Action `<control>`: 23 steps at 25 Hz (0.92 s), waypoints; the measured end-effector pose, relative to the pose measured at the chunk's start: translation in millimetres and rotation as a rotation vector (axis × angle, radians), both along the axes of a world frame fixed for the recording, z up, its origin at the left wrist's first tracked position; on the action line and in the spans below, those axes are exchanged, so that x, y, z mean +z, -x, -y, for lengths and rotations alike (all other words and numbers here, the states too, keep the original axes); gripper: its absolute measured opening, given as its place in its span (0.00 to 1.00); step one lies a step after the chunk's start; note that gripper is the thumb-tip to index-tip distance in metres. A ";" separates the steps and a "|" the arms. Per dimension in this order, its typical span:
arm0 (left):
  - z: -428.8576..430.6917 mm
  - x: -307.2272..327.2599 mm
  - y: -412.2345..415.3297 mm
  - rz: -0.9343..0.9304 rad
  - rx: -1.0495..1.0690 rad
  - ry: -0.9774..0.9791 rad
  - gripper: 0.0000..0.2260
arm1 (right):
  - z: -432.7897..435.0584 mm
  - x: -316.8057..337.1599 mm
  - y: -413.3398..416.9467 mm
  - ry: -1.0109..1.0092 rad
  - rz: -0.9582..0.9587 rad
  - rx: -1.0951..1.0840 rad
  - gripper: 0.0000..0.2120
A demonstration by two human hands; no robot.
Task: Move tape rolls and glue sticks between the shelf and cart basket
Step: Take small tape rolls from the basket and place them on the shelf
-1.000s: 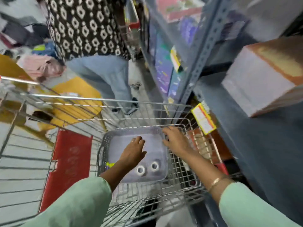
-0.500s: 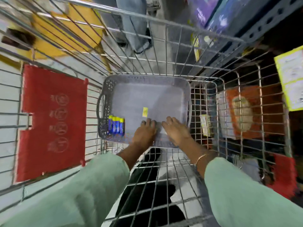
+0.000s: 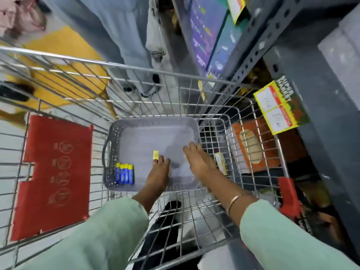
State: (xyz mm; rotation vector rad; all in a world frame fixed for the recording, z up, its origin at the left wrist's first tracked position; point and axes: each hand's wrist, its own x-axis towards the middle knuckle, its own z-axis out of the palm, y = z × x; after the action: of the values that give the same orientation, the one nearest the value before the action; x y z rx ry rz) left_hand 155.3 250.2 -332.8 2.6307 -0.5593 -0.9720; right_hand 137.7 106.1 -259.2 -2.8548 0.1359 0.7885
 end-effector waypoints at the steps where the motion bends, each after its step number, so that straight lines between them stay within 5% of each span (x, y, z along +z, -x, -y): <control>1: 2.2 -2.5 1.4 -0.006 0.002 -0.005 0.19 | 3.1 1.3 1.9 -0.002 0.019 -0.025 0.24; 15: -6.2 -38.0 13.4 0.023 0.083 0.016 0.15 | -5.8 -18.5 5.6 -0.008 0.008 -0.039 0.24; 23: 48.9 82.8 -26.9 0.186 -0.025 0.193 0.18 | 33.2 96.0 24.5 -0.071 0.252 -0.257 0.24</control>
State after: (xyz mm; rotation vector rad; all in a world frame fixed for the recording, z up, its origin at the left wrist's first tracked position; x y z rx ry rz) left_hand 182.2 201.2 -250.0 2.5589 -0.6932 -0.6471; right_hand 113.1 72.9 -163.2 -2.7631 0.4193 0.3731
